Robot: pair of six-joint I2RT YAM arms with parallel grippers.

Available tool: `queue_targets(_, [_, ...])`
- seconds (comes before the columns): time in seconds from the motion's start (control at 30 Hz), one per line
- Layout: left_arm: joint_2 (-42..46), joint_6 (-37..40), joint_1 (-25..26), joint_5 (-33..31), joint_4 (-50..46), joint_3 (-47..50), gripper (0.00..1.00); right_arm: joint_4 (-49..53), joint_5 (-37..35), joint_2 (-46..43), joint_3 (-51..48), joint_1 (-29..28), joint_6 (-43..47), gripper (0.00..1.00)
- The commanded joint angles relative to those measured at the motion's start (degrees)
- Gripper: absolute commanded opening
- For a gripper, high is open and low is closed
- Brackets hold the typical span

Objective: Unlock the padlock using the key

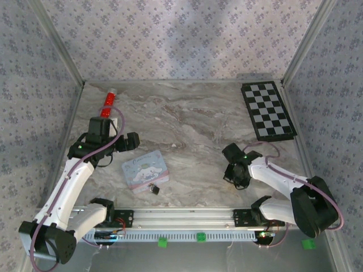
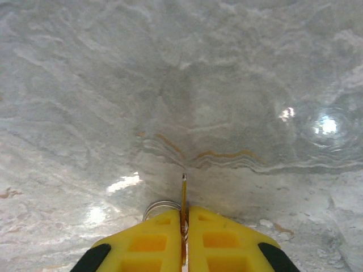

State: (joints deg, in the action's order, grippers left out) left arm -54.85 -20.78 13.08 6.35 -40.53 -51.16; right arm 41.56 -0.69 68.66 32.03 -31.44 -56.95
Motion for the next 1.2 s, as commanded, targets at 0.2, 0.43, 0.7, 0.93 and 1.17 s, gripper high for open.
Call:
queue_targets(0.2, [-0.15, 1.04, -1.56, -0.75, -1.04, -0.72, 1.0, 0.99, -0.82, -2.78, 7.5, -0.55, 6.4, 0.0])
queue_targets(0.43, [-6.05, -6.1, 1.92, 9.27, 4.03, -4.83, 1.0, -13.26, 5.69, -9.35, 12.37, -0.61, 22.84, 0.0])
queue_targets(0.7, [-16.76, -9.99, 18.91, 12.44, 18.19, -11.95, 1.0, -43.56, 22.7, -13.61, 2.77, -0.56, 36.63, 0.0])
queue_targets(0.93, [-22.13, -10.06, 26.93, 17.64, 31.82, -11.96, 0.92, -54.54, 40.69, -10.96, 0.5, 0.7, 45.75, 0.0])
queue_targets(1.17, [-22.32, -9.69, 27.79, 23.41, 35.52, -8.96, 0.76, -61.51, 49.06, -4.66, 1.31, 2.87, 44.59, 0.0])
